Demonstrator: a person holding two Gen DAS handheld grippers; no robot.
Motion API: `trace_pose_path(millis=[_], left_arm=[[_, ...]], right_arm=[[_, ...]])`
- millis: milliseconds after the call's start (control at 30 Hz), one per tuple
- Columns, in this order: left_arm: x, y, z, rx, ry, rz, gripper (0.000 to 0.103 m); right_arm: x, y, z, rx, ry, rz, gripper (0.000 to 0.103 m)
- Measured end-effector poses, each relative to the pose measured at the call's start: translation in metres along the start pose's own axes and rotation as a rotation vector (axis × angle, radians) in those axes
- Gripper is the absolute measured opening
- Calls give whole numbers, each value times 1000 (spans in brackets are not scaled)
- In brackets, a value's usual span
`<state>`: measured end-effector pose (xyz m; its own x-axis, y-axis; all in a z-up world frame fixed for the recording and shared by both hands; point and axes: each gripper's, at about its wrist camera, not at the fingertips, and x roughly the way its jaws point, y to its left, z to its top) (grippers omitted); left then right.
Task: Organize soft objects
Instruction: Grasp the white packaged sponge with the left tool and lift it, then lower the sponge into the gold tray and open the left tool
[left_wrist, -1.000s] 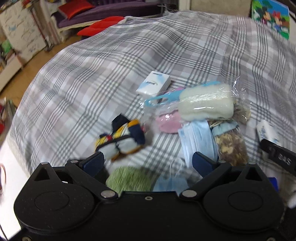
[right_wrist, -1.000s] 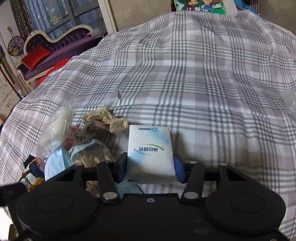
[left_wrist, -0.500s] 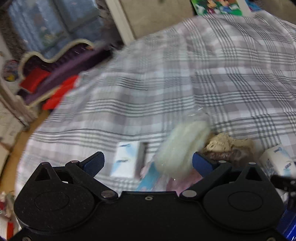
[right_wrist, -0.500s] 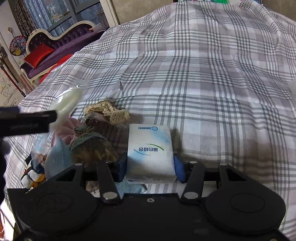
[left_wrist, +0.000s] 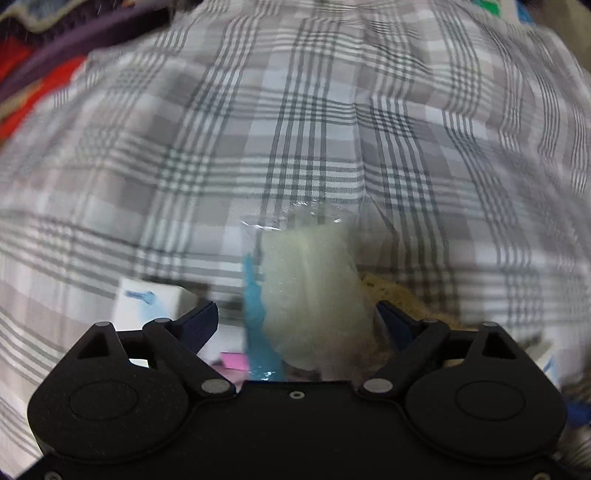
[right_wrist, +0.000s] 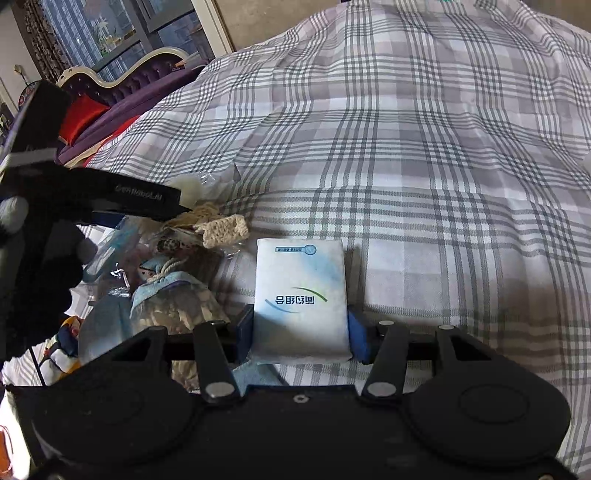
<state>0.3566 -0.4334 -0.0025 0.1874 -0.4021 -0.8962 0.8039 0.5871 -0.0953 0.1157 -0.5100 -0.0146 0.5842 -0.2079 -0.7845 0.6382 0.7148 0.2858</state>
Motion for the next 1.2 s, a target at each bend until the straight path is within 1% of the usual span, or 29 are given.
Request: trace_pose_path(millis=[33,67,100,167,267,433,567,667,767,967,1067,1200], left_arm=[[1,5,2,-42,14,-41,65],[1,9,3,-82,28,-80,55],[0,13,3,-117,36,-102,53],[-6,15,3,-160,25,-94,49],[-25,14,2,-187,-19,-59,49],[-81,15,-6,-220,-90,-20,49],[-128,27,-27,-278,-123,8,49],[-159,41,-55,-337,-126,34,49],[-183,54,-88,-391,-124,77,49],[-223,84,-173,-549,-48,93,49],[-238,94,-218,-601,-24,126,49],[-248,106,-276,-687,13,150,49]], right_arm=[[-1,1,0,-5,-6,-1,51],[-1,1,0,-7,-11,0,51],[-2,1,-1,-9,-17,1,51],[-5,1,-1,-12,-33,1,51],[-11,3,-2,-21,-70,2,51],[-23,5,-4,-36,-142,18,51],[-33,6,-5,-46,-179,45,51],[-40,9,-7,-61,-198,59,51],[-44,12,-9,-81,-198,81,51],[-47,17,-10,-99,-172,133,51],[-48,19,-11,-106,-169,138,51],[-53,24,-16,-132,-182,128,51]])
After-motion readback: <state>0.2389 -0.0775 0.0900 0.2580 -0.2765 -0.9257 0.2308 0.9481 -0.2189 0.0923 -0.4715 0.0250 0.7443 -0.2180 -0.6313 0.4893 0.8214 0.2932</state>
